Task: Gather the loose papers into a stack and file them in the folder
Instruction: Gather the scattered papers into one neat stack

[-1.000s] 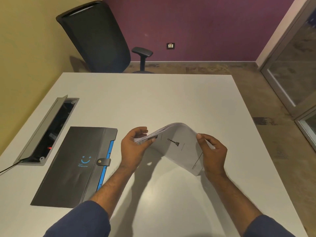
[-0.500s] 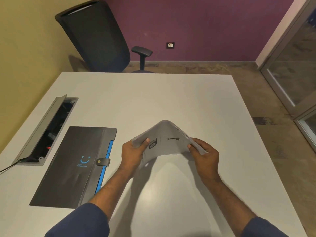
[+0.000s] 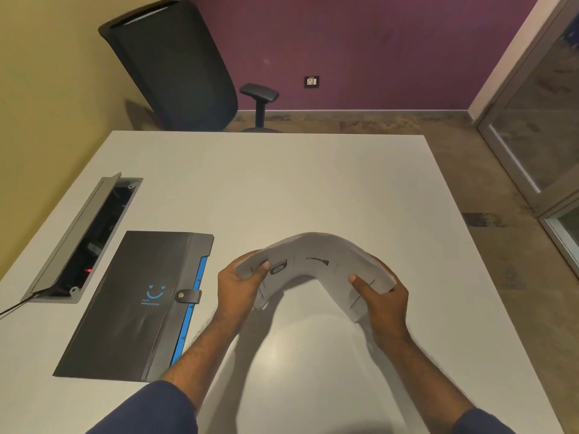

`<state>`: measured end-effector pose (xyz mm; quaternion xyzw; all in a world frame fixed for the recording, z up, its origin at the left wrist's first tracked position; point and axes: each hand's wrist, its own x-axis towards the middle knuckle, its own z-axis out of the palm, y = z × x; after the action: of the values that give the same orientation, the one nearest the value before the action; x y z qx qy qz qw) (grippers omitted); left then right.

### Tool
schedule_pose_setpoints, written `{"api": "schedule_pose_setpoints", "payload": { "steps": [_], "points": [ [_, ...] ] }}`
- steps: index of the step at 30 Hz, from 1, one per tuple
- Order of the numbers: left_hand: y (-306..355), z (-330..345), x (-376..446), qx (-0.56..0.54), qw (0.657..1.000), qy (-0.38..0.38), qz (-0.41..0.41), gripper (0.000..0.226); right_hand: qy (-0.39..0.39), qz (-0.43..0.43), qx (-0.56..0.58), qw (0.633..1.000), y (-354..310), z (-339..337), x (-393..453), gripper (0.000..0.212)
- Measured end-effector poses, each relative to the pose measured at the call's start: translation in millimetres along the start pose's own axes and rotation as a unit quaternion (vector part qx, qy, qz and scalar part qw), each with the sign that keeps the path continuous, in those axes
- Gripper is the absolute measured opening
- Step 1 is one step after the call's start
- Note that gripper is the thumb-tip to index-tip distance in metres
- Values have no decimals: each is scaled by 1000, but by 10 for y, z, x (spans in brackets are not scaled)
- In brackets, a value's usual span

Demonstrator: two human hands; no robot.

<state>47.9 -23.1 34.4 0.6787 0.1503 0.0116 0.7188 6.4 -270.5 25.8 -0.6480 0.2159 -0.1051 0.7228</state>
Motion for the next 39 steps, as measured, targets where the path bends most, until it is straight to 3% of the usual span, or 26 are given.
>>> {"api": "schedule_pose_setpoints", "payload": {
  "steps": [5, 11, 16, 22, 26, 28, 31, 34, 37, 39],
  "points": [
    [3, -17, 26, 31, 997, -57, -33, 17, 17, 41, -36, 998, 65, -1, 20, 19],
    [-86, 3, -67, 81, 995, 1, 50, 19, 27, -55, -124, 990, 40, 51, -26, 14],
    [-198, 40, -169, 90, 995, 17, 43, 21, 33, -24, -134, 990, 207, 11, -116, 4],
    [-19, 53, -89, 167, 982, 39, 79, 15, 24, 13, -120, 992, 141, -7, -87, 12],
    [368, -32, 112, 295, 940, 2, 171, 43, -5, -42, -98, 994, -134, -63, 18, 26],
    [680, -74, 201, 357, 910, -41, 209, 29, -2, -95, -171, 981, -322, -111, 106, 49],
    [1113, -78, 322, 456, 854, -105, 230, 19, 5, -183, -339, 923, -612, -130, 237, 84],
    [1481, 32, 309, 531, 795, -157, 245, 19, -124, -206, -374, 896, -908, 8, 254, 102],
    [1729, 188, 225, 556, 762, -212, 255, 14, -273, -161, -346, 883, -1061, 248, 205, 100],
    [1831, 278, 189, 568, 743, -243, 257, 13, -303, -146, -299, 893, -1064, 340, 224, 70]
  ]
}}
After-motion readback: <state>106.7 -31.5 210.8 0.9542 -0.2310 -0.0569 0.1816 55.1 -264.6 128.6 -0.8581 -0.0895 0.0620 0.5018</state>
